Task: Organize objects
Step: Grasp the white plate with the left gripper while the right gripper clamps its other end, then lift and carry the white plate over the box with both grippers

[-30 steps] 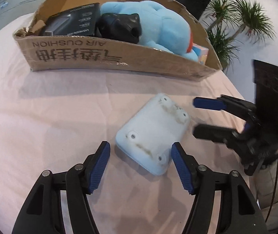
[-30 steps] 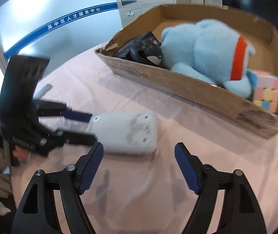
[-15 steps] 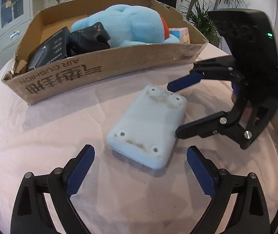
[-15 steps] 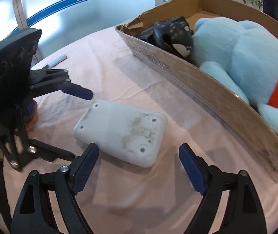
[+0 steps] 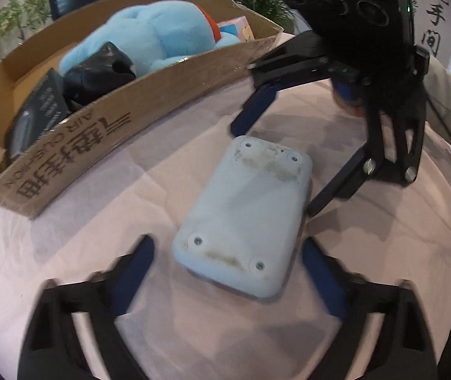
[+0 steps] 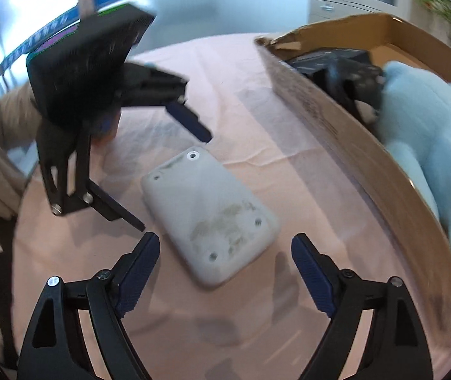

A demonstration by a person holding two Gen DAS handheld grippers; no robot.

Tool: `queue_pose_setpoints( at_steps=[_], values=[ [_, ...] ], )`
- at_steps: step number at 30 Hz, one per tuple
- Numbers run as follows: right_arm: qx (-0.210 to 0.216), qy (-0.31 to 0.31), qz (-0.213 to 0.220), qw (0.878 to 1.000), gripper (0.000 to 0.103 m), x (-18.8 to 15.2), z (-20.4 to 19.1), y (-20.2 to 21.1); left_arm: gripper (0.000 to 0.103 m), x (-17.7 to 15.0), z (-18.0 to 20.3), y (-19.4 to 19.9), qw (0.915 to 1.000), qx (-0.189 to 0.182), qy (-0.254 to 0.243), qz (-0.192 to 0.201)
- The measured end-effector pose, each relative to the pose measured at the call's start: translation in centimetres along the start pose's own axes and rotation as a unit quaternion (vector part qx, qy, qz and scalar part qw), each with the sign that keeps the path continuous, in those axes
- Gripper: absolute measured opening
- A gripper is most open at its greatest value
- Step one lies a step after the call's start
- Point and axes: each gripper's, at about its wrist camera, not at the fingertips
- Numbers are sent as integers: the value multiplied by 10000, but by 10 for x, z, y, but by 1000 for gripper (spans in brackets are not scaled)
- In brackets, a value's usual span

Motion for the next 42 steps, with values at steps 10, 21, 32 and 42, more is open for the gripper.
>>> queue_pose_setpoints(
  at_steps=[10, 21, 32, 42],
  values=[
    [-19, -287, 121, 9995, 79, -6, -2, -2, 72, 11, 5, -8, 9994, -257, -213, 35],
    [-369, -86, 348, 9987, 79, 8, -15, 32, 72, 54, 17, 3, 9976, -75, -638, 255],
    [-916, 153, 603, 9939, 79, 43, 9, 81, 72, 104, 6, 32, 9918, 47, -1162, 539],
    [-1353, 344, 700, 9877, 79, 62, 56, 119, 72, 169, 3, 34, 9856, 41, -1482, 807]
  ],
)
Point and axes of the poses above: each gripper's, at about its wrist camera, not at the fingertips, and y roughly against the way its jaws point, z to its right, x to its top, and after that the axes turned 12 degrees about z, right-handed
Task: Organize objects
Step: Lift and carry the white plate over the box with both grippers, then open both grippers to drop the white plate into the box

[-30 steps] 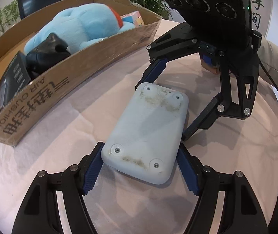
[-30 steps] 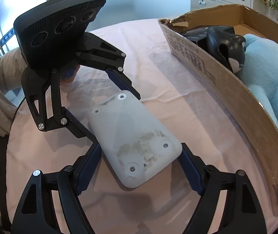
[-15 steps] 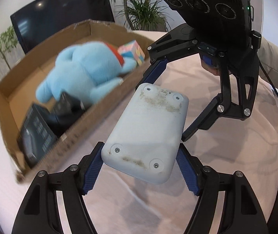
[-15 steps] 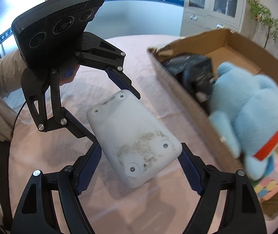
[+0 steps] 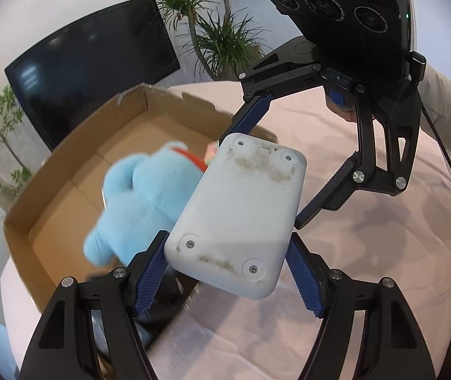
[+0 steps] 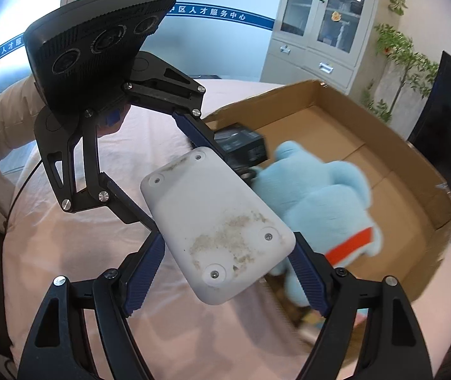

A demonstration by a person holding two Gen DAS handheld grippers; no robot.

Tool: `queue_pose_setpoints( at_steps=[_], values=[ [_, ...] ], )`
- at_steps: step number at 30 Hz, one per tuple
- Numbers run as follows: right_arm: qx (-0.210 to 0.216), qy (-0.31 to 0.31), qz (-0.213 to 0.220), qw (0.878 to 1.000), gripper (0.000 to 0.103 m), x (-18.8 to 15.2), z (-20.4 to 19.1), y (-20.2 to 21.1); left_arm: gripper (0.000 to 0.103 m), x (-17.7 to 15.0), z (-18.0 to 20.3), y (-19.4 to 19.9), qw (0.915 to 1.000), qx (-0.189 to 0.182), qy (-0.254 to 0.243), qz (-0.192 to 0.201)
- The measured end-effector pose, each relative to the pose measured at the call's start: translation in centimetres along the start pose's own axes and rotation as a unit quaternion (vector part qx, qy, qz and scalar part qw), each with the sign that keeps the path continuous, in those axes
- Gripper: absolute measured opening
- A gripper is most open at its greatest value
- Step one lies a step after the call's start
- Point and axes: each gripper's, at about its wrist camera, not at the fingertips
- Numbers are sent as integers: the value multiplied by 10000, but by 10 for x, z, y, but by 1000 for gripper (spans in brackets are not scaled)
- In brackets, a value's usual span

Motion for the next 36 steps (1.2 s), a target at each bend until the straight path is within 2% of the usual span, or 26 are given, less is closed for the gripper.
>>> queue_pose_setpoints(
  at_steps=[11, 16, 23, 27, 30, 33, 36],
  values=[
    [-445, 46, 84, 9990, 79, 5, 65, 26, 73, 65, -37, -47, 9996, -171, -201, 96],
    [-550, -36, 34, 9985, 79, -3, 95, 35, 73, 80, -53, -78, 9994, -303, -118, 83],
    [-507, -276, -270, 9980, 79, -36, 127, 23, 73, 73, -54, -137, 9988, -397, 29, -282],
    [-452, -463, -515, 9966, 79, -59, 136, 4, 74, 59, -44, -163, 9980, -213, -129, -585],
    [-543, -617, -593, 9949, 80, -69, 141, -2, 74, 55, -40, -165, 9981, -21, -213, -583],
    [-671, -668, -629, 9935, 81, -68, 140, 3, 74, 58, -47, -154, 9990, -66, 39, -432],
    [-849, -590, -665, 9924, 84, -59, 131, 11, 77, 56, -49, -138, 9990, 167, 89, -394]
  ],
)
Point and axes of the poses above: each gripper's, at about its wrist camera, not at the fingertips, and y roughly against the way its jaws point, z to its right, x to its top, and after that the axes turned 12 degrees about z, right-handed
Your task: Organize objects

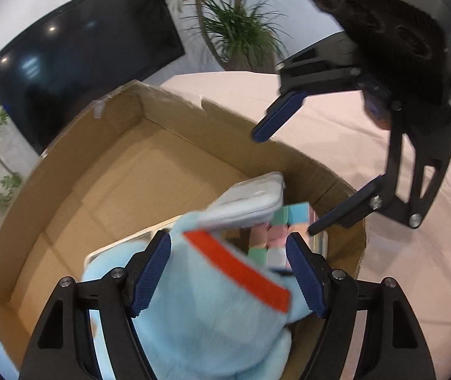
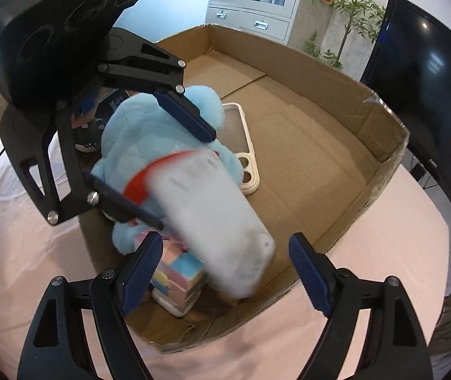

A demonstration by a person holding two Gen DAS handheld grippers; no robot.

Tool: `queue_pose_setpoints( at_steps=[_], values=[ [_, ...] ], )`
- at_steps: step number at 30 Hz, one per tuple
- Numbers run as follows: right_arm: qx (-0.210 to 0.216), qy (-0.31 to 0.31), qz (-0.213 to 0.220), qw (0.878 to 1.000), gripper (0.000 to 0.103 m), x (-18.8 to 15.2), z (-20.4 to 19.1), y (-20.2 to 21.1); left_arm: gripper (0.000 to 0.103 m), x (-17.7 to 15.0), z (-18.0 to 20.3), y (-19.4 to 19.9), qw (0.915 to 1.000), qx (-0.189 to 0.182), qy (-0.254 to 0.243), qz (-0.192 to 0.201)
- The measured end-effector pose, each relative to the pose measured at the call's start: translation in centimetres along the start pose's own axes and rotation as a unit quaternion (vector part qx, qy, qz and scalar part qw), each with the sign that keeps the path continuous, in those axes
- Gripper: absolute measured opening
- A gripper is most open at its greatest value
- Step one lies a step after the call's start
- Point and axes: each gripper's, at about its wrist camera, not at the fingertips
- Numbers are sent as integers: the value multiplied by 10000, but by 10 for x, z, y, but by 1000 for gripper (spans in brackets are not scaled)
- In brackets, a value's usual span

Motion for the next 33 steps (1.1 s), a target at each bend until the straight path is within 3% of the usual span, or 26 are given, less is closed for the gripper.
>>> queue_pose_setpoints(
  at_steps=[7, 8, 11, 13, 15, 16, 17, 20, 22, 24, 27, 33],
  values=[
    [-478, 34, -111, 9988, 95, 17, -39, 19, 91, -30, -3, 59, 9969, 637, 449, 112],
    [-601, -24, -156, 9981, 100, 19, -47, 18, 93, -38, -5, 67, 9950, 772, 616, 130],
    [-803, -291, -195, 9962, 101, 24, -67, 17, 100, -66, -10, 88, 9852, 1207, 1216, 101],
    [-822, -558, -253, 9947, 102, 23, -84, 17, 101, -91, -13, 101, 9734, 1416, 1798, 63],
    [-819, -785, -372, 9928, 102, 20, -106, 15, 102, -118, -15, 114, 9559, 1529, 2508, 83],
    [-863, -839, -399, 9919, 102, 19, -116, 14, 103, -130, -15, 120, 9457, 1590, 2833, 56],
    [-937, -879, -422, 9908, 102, 19, -129, 12, 103, -147, -15, 124, 9303, 1718, 3242, -25],
    [-1170, -1155, -452, 9854, 102, 14, -154, 9, 103, -183, -10, 127, 8919, 2250, 3899, -425],
    [-1229, -1363, -384, 9823, 102, 11, -163, 6, 103, -196, 5, 131, 8825, 2555, 3922, -464],
    [-1258, -1699, -274, 9770, 102, 2, -168, 4, 103, -207, 21, 135, 8799, 2772, 3835, -442],
    [-1497, -2420, -149, 9585, 102, -16, -171, 2, 103, -219, 43, 134, 8781, 2880, 3797, -415],
    [-2426, -3478, -299, 9052, 102, -54, -172, 0, 103, -231, 82, 129, 8769, 2874, 3838, -350]
  ],
)
Point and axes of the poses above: each gripper's, at about its wrist camera, not at the fingertips, and y roughly against the way its jaws point, z to its right, x to its top, and after that the axes turned 12 degrees about z, right-handed
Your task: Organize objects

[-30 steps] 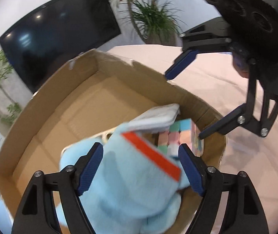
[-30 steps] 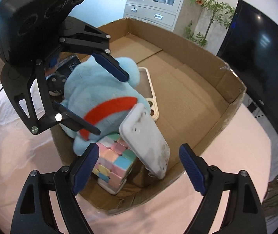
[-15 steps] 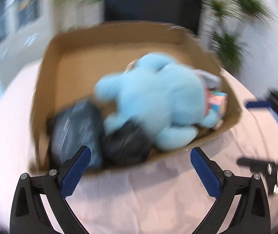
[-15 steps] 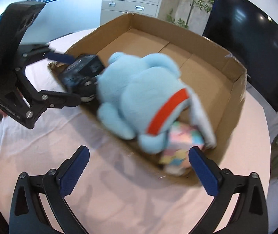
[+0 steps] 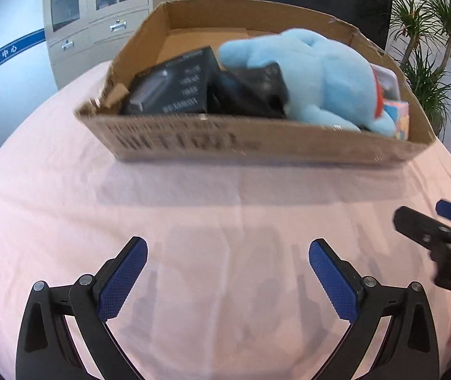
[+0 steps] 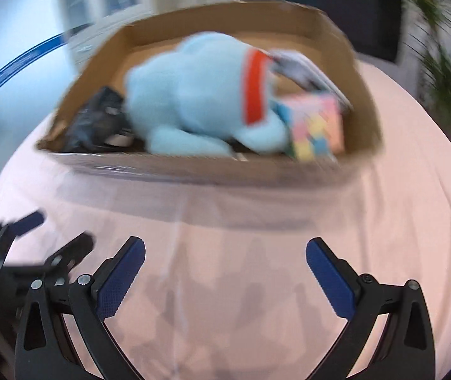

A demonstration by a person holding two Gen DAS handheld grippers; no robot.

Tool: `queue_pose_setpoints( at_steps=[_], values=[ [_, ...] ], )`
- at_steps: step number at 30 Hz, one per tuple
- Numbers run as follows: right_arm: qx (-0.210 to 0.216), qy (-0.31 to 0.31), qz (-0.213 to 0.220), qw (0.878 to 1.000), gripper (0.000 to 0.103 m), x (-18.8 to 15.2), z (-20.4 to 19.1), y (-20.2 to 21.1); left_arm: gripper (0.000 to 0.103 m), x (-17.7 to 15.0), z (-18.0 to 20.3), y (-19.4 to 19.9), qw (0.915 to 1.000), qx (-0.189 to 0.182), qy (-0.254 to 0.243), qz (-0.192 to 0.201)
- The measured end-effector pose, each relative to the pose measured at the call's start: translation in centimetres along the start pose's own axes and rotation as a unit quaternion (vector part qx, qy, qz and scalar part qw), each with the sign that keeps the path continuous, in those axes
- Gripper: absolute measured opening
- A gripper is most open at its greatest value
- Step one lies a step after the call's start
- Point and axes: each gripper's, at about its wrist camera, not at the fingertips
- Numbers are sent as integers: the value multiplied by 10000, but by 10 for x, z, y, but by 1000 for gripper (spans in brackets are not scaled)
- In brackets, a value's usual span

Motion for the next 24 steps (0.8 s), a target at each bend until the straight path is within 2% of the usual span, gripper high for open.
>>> queue_pose_setpoints(
  at_steps=[2, 6, 8, 10, 13, 24],
  values=[
    [-209, -153, -114, 9996, 102, -12, 5, -3, 103, -8, 5, -4, 10000, -19, 47, -71],
    [-289, -286, -326, 9986, 102, -35, 10, -3, 103, -21, 4, -5, 9990, -45, 267, -343],
    [-392, -76, -162, 9991, 103, -47, 7, 4, 103, -25, 4, 0, 9990, 16, 285, -337],
    [-504, 56, -251, 9984, 102, -55, 3, 11, 103, -32, 8, 6, 9991, 50, 167, -381],
    [-640, -57, -231, 9977, 102, -62, 5, 22, 103, -42, 15, 15, 9988, 209, -43, -443],
    [-844, -180, -233, 9960, 102, -70, 3, 30, 103, -57, 17, 34, 9989, 135, -49, -452]
  ],
)
Point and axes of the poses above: each gripper's, at about its wrist camera, not at the fingertips, and y roughly against the way its jaws point, z to its right, x to its top, and after that the axes turned 12 degrees about z, right-handed
